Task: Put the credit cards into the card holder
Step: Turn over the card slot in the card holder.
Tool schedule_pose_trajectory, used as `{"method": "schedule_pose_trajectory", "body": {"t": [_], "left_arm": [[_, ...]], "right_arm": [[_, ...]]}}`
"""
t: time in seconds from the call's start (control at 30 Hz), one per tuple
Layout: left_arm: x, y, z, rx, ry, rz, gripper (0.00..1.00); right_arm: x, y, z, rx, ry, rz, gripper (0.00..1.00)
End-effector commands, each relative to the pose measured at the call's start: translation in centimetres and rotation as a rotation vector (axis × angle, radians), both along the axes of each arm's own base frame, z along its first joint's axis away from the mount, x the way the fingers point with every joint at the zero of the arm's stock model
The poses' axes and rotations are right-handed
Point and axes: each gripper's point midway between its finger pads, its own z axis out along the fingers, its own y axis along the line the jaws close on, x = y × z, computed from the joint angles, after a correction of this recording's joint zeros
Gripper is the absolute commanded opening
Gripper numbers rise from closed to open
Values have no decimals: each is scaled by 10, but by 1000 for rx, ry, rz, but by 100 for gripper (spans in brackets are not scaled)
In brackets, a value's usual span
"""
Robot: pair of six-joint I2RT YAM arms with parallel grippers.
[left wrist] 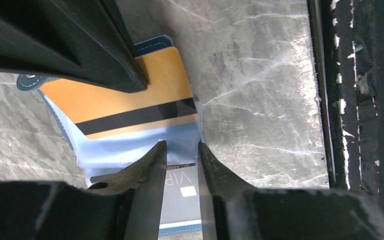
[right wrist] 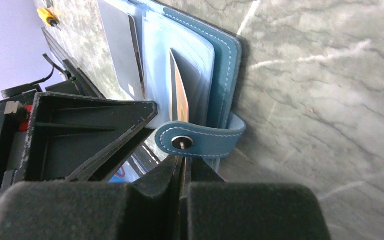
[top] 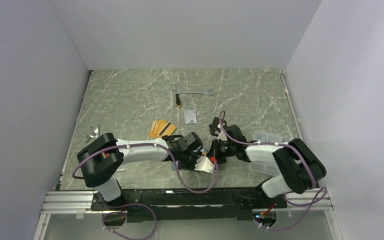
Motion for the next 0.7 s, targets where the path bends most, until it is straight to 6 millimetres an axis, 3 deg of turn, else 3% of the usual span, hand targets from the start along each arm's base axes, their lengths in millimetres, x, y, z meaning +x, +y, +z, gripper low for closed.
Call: {"method": "schedule_pose_trajectory", "body": {"t": [0.0, 0.2, 0.67], "left_arm": [[-6, 14, -4, 54, 0, -9, 30], [-9, 16, -1, 56, 16, 0, 26], [-8, 16, 3, 47, 9, 13, 24]], "right_arm": [[-2, -28, -11, -87, -17, -40, 0], [0, -36, 2, -74, -41, -32, 0], [-5, -37, 0, -66, -38, -27, 0]]}}
